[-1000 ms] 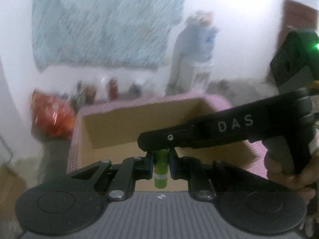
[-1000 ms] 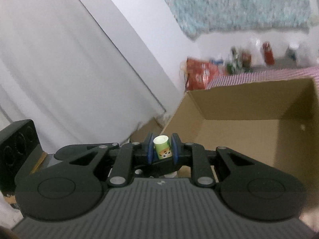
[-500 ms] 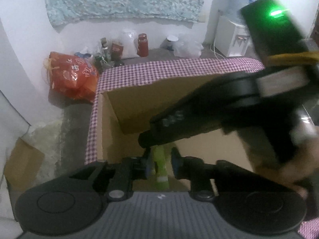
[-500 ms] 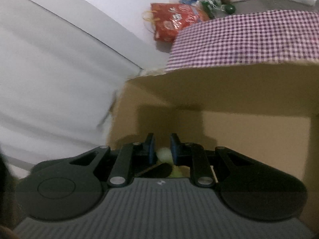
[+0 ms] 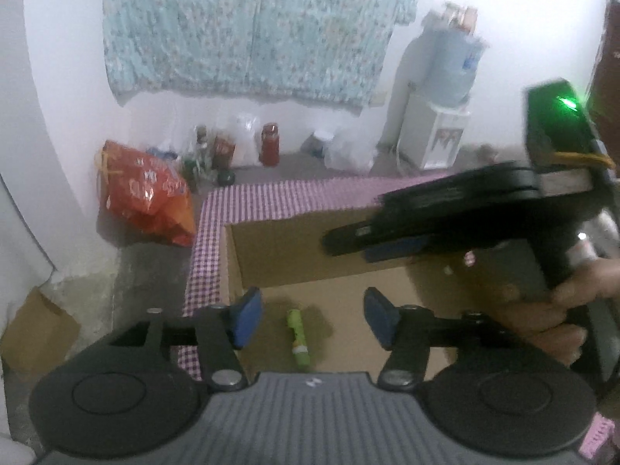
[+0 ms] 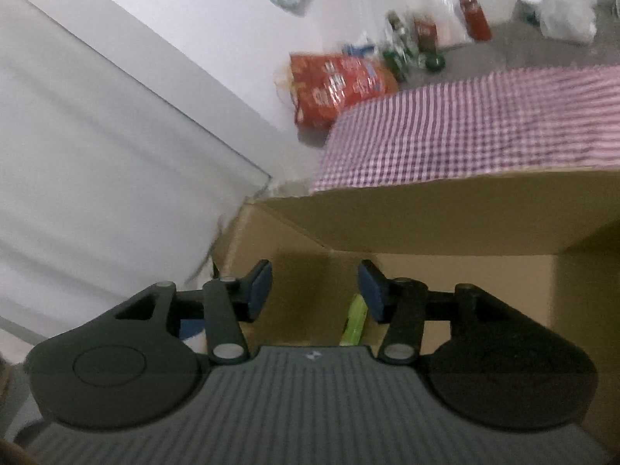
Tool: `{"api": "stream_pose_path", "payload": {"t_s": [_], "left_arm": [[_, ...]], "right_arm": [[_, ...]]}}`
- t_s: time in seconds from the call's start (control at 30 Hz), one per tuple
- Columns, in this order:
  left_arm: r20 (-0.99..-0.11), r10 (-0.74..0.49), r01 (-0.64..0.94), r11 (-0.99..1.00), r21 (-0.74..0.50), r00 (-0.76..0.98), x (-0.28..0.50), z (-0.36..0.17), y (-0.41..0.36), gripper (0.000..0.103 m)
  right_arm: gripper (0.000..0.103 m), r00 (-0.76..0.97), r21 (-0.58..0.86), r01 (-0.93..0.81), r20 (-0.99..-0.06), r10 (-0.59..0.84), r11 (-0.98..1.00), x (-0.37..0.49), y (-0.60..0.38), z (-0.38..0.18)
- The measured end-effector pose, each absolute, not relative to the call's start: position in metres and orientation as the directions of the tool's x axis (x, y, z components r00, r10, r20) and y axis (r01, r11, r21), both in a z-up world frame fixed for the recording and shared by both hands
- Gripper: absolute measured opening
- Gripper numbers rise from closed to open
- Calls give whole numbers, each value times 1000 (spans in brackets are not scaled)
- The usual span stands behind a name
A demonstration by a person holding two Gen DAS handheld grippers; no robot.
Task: Organize rigid objects
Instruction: 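Carry the glue stick into the cardboard box and open the right gripper, then return the right tool to the table and grasp the black cylinder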
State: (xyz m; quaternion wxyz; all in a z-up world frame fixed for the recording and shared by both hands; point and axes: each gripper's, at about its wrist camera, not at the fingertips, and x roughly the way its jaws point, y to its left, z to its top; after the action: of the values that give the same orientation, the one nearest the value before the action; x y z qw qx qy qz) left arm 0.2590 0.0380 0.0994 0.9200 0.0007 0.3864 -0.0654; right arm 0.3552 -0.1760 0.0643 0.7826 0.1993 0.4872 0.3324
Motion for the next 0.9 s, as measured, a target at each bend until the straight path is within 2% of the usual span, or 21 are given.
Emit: {"api": "stream_pose_path", "payload": {"t_s": [0.2, 0.3, 0.47, 0.6, 0.67, 0.73, 0.8, 0.9], "left_arm": [[-617, -164, 164, 985, -57, 770, 185, 134, 44, 87], [-584, -185, 191, 980, -52, 790, 143, 135, 42, 91], [-597, -247, 232, 967, -104, 763, 89, 103, 31, 91], [-626, -298, 265, 953, -148, 720, 65, 57, 15, 91], [-645, -314, 283, 947, -154, 697, 57, 35, 5, 88], [-668, -326, 302, 940, -156, 669, 54, 15, -4, 79], [-687, -320, 311, 940, -143, 652, 56, -1, -11, 66], [-717, -290, 310, 945, -108, 634, 60, -19, -17, 56]], "right_arm": [[60, 406, 648, -392, -515, 755, 653, 276, -245, 119], [65, 451, 642, -416, -469, 759, 644, 217, -277, 130], [68, 471, 692, -392, -415, 779, 606, 140, -307, 96], [68, 477, 735, -303, -433, 765, 606, 96, -311, 42], [68, 464, 759, -259, -445, 766, 598, 83, -304, 15], [68, 443, 771, -230, -460, 769, 594, 72, -297, -4], [67, 421, 783, -185, -483, 768, 594, 67, -291, -24], [62, 387, 792, -111, -522, 760, 601, 64, -286, -45]]}}
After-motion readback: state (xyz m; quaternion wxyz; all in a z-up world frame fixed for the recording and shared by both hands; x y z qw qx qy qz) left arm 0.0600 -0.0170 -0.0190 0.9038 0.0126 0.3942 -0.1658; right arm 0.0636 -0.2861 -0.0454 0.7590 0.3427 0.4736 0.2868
